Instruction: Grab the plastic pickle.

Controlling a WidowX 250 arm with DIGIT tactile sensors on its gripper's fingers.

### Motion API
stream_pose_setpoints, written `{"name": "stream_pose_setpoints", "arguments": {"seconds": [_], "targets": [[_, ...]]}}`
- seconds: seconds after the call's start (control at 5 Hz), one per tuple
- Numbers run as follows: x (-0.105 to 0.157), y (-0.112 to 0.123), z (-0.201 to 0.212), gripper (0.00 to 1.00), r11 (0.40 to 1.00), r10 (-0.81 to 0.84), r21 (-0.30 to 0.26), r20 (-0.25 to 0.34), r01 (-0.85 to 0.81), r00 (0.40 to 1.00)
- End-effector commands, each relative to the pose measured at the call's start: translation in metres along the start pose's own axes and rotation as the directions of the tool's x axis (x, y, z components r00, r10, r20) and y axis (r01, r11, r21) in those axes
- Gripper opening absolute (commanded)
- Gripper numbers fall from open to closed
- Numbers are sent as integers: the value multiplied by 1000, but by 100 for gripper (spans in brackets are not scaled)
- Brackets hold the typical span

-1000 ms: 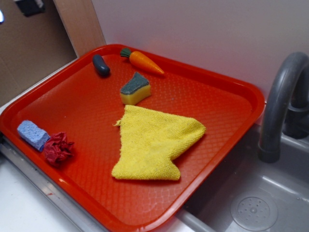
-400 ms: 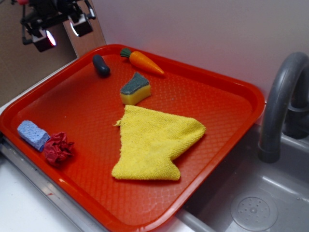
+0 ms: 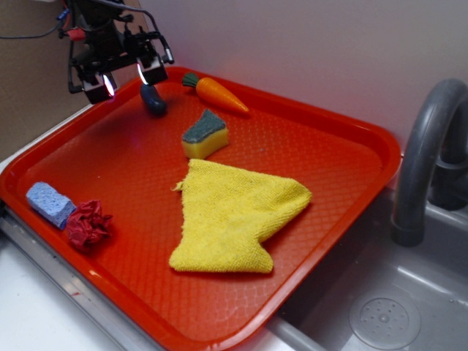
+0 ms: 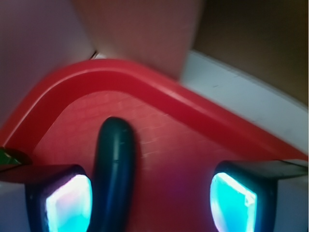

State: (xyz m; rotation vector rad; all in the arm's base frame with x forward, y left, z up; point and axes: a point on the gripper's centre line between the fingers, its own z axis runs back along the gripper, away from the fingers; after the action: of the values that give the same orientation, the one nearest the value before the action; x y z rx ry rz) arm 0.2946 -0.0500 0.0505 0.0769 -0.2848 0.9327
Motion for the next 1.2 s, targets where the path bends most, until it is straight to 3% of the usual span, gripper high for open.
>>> {"name": "stream_pose_setpoints", "arguments": {"seconds": [0.0, 0.2, 0.4, 0.6, 0.8, 1.0], "targets": [[0, -24, -16, 100, 999, -25, -30, -8, 24, 1000], [-6, -24, -16, 0, 997, -72, -2, 19, 72, 997], [-10, -21, -3, 0, 991, -118, -58, -8, 117, 993], [-10, -17, 41, 0, 931, -348, -142, -63, 337, 935], [-15, -12, 91, 0, 804, -548, -297, -33, 515, 836], [-30, -7, 134, 0, 706, -646, -383, -2, 596, 763]]}}
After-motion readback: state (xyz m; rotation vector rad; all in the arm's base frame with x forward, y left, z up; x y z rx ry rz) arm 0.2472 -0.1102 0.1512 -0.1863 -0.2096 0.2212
